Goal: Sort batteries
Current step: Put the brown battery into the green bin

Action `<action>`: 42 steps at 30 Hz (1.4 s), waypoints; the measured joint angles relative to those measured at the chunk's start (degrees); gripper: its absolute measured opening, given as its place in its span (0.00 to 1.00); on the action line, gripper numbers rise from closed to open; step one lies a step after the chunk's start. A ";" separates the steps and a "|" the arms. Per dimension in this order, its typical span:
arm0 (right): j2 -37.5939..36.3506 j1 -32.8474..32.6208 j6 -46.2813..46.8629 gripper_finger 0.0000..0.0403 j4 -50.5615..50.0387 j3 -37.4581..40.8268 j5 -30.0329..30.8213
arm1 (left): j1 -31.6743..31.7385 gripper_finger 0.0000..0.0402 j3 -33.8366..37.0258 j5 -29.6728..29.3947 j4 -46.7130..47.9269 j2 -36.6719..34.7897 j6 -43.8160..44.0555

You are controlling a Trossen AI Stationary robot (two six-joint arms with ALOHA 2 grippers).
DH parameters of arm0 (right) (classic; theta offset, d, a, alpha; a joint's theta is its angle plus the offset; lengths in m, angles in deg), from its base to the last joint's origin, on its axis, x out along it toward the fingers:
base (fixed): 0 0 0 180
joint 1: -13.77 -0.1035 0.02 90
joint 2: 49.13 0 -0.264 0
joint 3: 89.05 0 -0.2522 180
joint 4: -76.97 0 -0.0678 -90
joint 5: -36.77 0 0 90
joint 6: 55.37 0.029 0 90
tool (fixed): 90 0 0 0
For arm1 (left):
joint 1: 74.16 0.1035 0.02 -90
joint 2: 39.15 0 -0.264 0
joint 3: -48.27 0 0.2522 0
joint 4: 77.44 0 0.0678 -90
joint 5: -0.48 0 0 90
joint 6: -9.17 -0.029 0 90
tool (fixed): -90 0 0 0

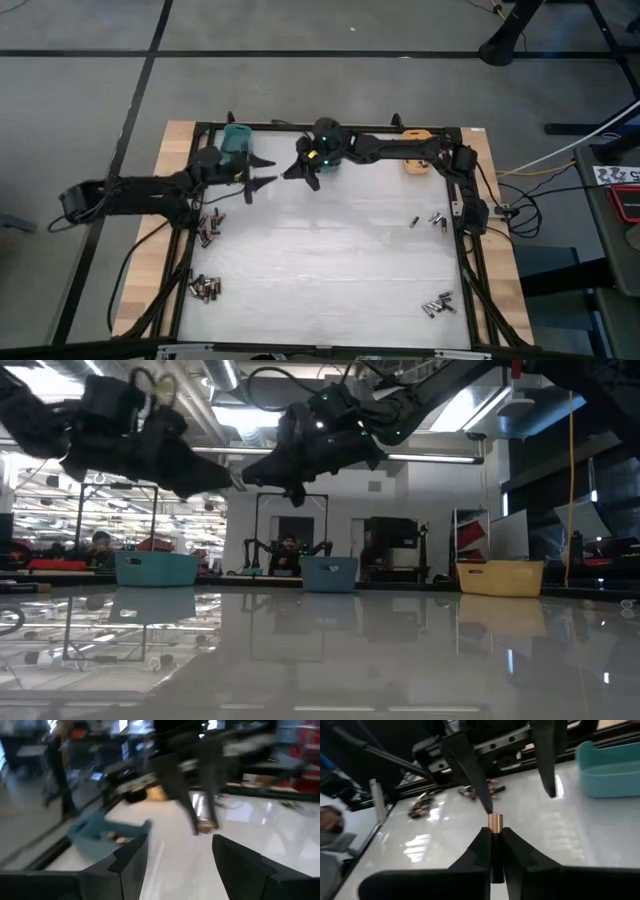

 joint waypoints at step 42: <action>-0.02 -4.21 1.40 0.06 -2.33 0.92 -11.39 | -27.03 0.52 -2.08 -15.04 -5.67 7.60 -46.85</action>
